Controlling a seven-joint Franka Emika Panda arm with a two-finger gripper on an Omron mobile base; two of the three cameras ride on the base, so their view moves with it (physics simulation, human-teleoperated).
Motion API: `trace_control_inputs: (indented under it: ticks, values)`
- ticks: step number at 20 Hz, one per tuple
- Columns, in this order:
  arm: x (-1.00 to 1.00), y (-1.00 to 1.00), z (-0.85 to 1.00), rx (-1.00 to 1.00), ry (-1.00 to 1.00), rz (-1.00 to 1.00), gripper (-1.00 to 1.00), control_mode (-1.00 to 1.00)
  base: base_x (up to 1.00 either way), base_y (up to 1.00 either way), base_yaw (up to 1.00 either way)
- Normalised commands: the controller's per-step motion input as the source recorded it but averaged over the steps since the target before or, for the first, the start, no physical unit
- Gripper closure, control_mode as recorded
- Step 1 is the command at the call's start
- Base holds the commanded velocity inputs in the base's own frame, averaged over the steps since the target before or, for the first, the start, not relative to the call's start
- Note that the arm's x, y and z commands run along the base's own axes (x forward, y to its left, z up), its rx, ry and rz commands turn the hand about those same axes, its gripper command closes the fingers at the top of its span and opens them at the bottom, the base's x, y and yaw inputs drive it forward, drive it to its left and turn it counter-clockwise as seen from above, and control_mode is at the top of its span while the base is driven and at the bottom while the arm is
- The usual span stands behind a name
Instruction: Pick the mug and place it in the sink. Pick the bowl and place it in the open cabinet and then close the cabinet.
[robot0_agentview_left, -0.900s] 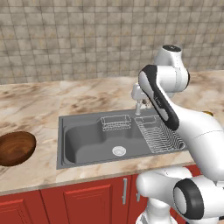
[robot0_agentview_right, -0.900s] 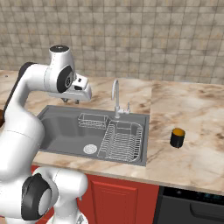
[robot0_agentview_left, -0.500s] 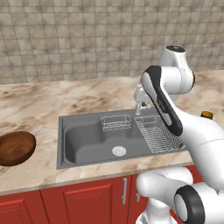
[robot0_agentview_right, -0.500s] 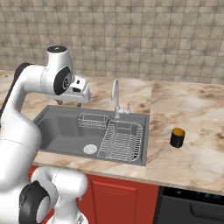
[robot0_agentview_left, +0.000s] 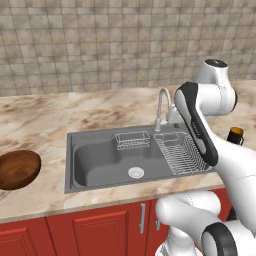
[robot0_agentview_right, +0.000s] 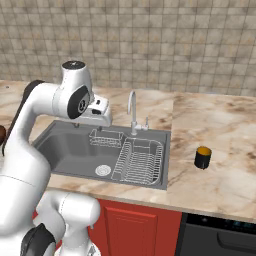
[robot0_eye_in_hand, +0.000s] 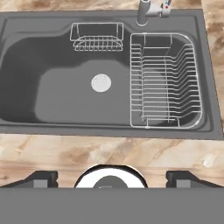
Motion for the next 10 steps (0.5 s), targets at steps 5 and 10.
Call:
trace_control_inputs:
  ticks: [5,10]
  values:
    - [0.0,-0.56,-0.19,-0.03,0.04,0.0,-1.0,-1.0,0.0,0.0,0.0]
    - [0.0,-0.68,-0.12,0.0,0.03,0.0,-1.0,-1.0,0.0,0.0,0.0]
